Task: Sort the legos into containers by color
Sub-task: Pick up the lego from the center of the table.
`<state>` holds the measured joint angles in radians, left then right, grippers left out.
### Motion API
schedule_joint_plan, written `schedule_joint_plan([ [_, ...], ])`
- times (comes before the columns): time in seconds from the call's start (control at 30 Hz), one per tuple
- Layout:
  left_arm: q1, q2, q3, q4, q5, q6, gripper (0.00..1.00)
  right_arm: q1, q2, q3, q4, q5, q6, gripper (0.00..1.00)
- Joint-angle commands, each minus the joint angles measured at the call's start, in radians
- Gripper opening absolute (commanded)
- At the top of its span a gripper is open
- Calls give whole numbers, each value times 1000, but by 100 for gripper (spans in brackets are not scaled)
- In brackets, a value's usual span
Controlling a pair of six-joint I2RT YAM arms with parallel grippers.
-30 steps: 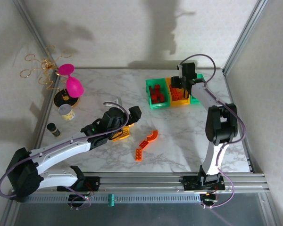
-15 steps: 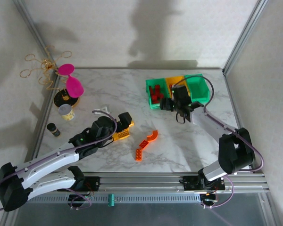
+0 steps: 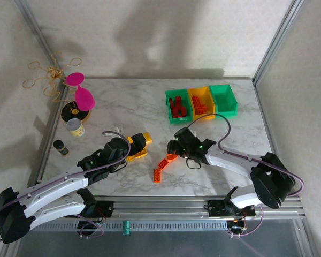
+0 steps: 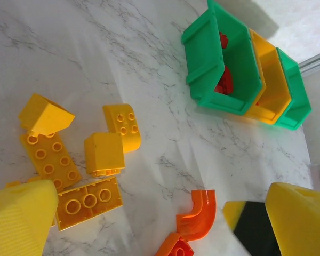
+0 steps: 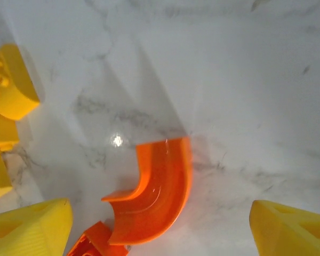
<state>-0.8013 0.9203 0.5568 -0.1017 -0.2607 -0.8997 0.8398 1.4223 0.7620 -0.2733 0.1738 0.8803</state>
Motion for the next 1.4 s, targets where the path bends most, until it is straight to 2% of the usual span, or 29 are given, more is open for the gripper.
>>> schedule_joint_plan([
  [0.0, 8, -8, -2, -3, -15, -17, 100, 47, 66, 50, -24, 60, 138, 87],
  [0.33, 8, 2, 10, 0, -17, 0, 100, 82, 219, 172, -130, 162, 279, 85],
  [0.57, 8, 12, 14, 4, -18, 8, 100, 87, 294, 227, -206, 189, 334, 79],
  [1.0, 8, 20, 17, 3, -15, 4, 100, 87, 339, 235, -230, 204, 334, 50],
  [1.37, 8, 3, 21, -3, -18, 8, 100, 85, 308, 244, -242, 224, 306, 37],
])
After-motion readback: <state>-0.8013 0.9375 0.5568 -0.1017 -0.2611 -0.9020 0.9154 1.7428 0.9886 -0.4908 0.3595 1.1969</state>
